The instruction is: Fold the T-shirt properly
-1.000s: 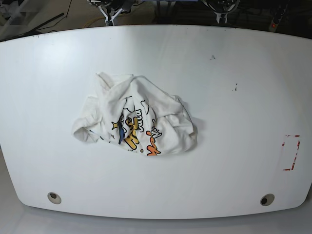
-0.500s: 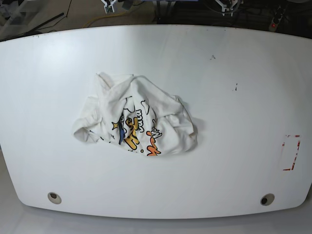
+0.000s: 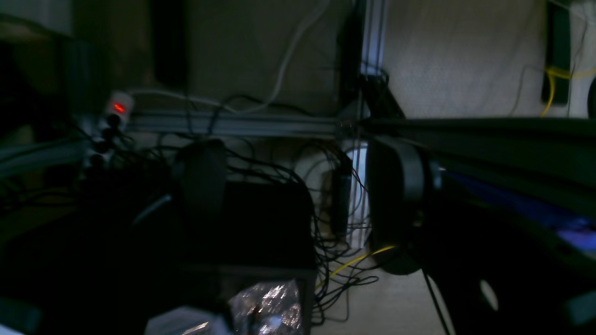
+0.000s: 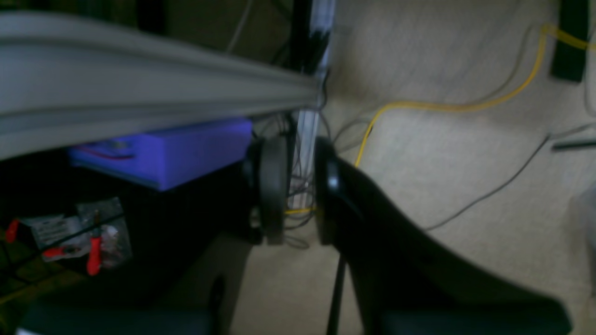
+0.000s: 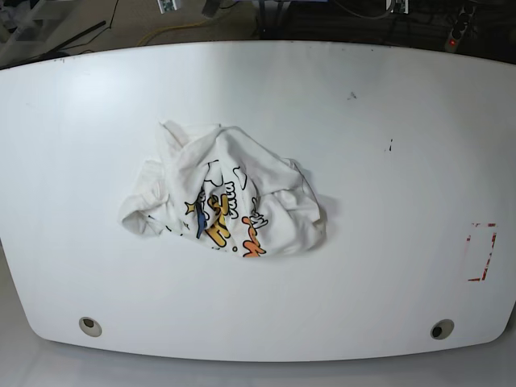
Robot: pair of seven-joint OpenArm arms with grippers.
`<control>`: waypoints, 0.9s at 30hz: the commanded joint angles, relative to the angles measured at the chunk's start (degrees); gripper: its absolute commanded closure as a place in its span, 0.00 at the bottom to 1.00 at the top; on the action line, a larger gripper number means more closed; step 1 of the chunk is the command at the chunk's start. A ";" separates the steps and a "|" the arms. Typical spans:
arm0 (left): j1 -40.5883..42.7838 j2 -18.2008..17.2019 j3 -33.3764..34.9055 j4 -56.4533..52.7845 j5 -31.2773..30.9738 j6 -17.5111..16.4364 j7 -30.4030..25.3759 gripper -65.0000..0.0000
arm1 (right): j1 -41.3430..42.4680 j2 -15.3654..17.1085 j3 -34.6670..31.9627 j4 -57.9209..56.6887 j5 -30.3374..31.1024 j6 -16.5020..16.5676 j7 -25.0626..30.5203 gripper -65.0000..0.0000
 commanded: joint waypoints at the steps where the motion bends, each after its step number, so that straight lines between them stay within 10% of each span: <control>1: 3.68 0.14 -0.04 5.40 -0.33 -0.07 -0.46 0.34 | -3.33 1.39 0.34 4.79 2.49 0.17 0.33 0.84; 13: 13.27 0.22 -2.68 22.10 -0.41 -0.07 -0.46 0.34 | -14.58 5.96 1.66 19.56 15.41 0.17 0.24 0.84; 27: 1.05 0.22 -3.38 23.24 -0.15 -0.07 -0.46 0.28 | -2.36 5.61 7.38 21.76 24.99 0.17 -0.37 0.84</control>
